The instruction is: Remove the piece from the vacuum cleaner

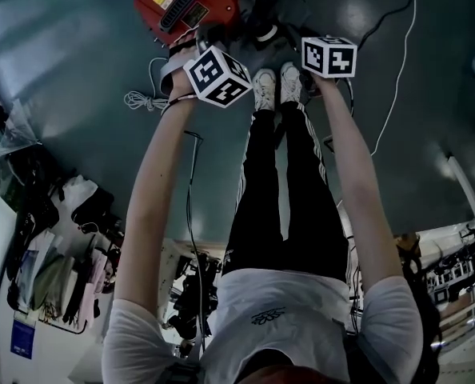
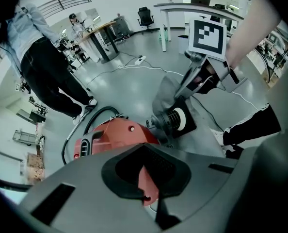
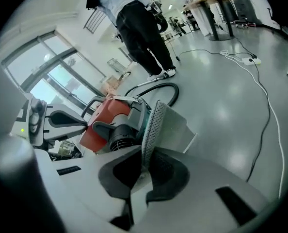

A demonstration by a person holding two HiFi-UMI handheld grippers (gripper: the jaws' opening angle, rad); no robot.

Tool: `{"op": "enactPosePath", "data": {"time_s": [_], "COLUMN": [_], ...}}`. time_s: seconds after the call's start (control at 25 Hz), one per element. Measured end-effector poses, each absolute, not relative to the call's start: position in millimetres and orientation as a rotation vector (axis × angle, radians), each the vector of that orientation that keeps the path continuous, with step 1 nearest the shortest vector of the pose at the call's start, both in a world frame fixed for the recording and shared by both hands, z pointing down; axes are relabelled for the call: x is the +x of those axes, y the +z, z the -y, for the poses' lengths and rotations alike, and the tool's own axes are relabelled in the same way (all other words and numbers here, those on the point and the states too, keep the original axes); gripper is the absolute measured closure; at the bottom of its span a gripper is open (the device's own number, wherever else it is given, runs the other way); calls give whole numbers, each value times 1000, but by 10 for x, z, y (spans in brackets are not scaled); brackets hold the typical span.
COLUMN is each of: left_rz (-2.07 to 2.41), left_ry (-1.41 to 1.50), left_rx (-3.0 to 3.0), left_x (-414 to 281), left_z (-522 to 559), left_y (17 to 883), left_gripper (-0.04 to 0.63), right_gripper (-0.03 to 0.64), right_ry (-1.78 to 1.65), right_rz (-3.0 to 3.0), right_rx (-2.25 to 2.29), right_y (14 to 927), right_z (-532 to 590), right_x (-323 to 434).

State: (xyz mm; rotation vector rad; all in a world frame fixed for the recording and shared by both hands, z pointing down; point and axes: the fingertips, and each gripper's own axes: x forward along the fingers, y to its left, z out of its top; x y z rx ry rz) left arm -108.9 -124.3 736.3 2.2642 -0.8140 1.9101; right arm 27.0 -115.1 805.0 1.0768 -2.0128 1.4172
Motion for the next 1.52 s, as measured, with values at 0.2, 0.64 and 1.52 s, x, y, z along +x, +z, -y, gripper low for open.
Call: {"op": "enactPosePath", "data": {"time_s": [0.2, 0.64, 1.52], "left_rz": [807, 817, 773], "left_ry": [1897, 1876, 1899], "left_rx": [2255, 2251, 2267], "left_x": [-1069, -1068, -1065], "left_z": [1231, 1242, 1237], "left_y": [7347, 7351, 7334], "left_gripper": [595, 595, 595], "right_gripper": [594, 594, 594], "right_ry": [1246, 1113, 910], "right_rz": [2079, 2147, 2201], "right_rx": [1015, 932, 872], "right_y": [8002, 7978, 7919], "right_z": [1150, 1130, 1087], "right_x": [268, 261, 272]}}
